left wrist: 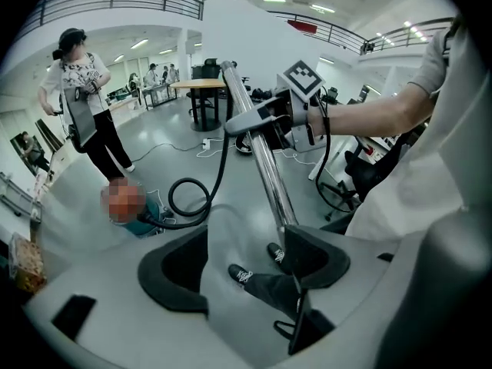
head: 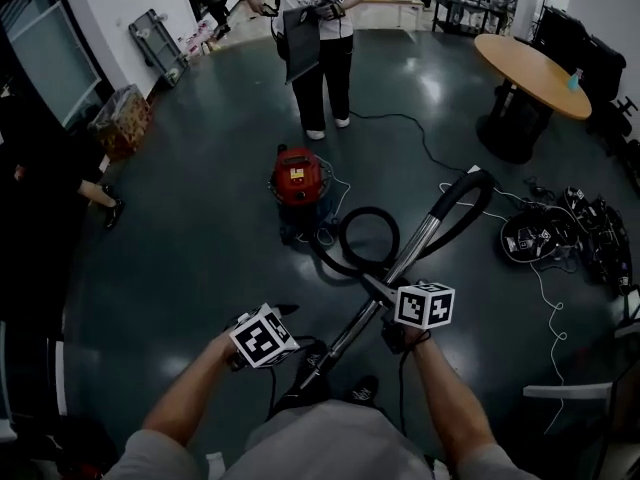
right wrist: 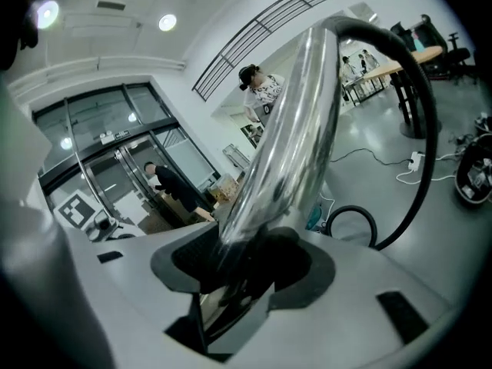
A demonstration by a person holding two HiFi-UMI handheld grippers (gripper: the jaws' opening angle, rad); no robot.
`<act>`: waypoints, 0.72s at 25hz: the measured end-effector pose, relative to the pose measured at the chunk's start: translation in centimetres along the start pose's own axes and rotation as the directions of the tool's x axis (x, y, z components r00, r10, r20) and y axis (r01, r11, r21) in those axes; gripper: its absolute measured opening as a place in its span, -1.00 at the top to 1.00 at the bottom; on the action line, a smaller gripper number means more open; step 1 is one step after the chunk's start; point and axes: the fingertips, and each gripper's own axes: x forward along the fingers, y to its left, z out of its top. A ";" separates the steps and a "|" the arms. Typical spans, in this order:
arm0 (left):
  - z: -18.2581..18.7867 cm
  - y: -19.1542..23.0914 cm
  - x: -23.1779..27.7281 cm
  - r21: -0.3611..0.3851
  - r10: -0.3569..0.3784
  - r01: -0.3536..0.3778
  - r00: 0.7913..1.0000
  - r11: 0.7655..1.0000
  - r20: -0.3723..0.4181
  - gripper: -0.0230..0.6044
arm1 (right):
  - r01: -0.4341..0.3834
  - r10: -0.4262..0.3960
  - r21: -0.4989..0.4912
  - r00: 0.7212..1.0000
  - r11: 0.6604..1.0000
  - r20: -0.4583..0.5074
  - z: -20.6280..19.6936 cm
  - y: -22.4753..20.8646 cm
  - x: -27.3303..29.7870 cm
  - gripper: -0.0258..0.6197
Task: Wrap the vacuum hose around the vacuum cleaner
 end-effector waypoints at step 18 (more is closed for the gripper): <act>8.9 14.0 1.6 0.353 -0.076 0.003 0.978 0.936 0.193 -0.08 | 0.097 -0.211 -0.371 0.936 0.924 -0.282 -3.6 -1.1 9.9 0.33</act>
